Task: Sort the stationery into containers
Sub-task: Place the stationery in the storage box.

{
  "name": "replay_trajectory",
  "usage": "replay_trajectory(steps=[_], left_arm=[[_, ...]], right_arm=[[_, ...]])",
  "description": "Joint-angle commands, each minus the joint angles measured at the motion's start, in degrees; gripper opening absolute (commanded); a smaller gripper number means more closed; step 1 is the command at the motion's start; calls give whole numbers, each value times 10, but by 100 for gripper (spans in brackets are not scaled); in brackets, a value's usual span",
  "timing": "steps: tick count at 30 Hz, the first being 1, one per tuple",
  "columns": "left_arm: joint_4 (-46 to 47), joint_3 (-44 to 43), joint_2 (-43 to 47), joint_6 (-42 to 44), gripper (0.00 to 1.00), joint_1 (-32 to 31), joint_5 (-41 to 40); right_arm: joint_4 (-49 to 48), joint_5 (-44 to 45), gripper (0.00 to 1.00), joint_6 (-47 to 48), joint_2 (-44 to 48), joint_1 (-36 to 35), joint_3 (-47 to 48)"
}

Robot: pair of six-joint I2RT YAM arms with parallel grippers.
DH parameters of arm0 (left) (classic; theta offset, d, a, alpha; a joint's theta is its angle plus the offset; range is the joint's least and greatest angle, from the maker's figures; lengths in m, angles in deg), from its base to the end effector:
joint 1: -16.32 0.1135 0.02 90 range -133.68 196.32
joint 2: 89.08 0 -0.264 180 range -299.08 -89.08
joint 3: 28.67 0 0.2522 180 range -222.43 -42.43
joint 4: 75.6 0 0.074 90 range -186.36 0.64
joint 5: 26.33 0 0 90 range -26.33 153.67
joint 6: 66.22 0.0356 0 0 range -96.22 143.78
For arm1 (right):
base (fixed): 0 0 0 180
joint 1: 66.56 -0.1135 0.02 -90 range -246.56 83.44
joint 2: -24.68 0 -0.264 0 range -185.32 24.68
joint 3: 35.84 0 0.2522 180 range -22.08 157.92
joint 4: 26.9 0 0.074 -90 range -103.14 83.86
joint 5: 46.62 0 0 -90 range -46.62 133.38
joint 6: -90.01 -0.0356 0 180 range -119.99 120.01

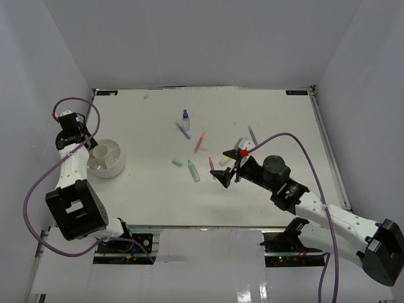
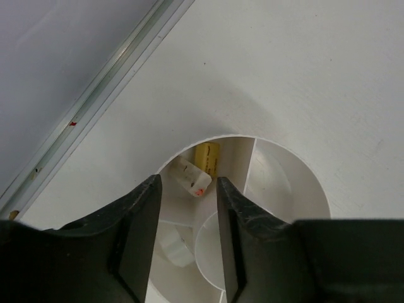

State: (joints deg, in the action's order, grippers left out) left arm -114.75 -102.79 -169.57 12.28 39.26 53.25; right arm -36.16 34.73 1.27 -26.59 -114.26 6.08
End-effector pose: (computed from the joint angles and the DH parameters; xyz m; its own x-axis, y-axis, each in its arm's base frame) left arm 0.2769 0.1242 0.2681 -0.5442 -0.4432 -0.7123 -0.6210 0.7837 -0.0132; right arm 0.1393 0.1611 0.2783 0.0172 -0.0133 -0.9998 -0.8323 0.5540 -0.0218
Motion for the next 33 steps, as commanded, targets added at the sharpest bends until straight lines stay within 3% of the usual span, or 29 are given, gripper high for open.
replay_trajectory(steps=[1, 7, 12, 15, 25, 28, 33], left_arm=[[8, 2, 21, -9, 52, 5, 3], [-19, -22, 52, -26, 66, 4, 4], [-53, -46, 106, -74, 91, 4, 28], [-68, -61, 145, -101, 98, 3, 55], [-82, -101, 235, -106, 98, -89, 103], [-56, -85, 266, -85, 98, -143, 155], [1, -30, 307, -98, 98, -174, 254]], right_arm=[[-26, 12, 90, 0, -2, 1, -3], [-26, 23, 90, 0, -9, 2, -2], [4, 60, 90, -8, -31, 5, 16], [37, 107, 91, -27, -62, 11, 34], [140, 191, 95, -93, -166, 66, 98], [161, 204, 96, -104, -190, 78, 109], [213, 245, 98, -145, -230, 110, 141]])
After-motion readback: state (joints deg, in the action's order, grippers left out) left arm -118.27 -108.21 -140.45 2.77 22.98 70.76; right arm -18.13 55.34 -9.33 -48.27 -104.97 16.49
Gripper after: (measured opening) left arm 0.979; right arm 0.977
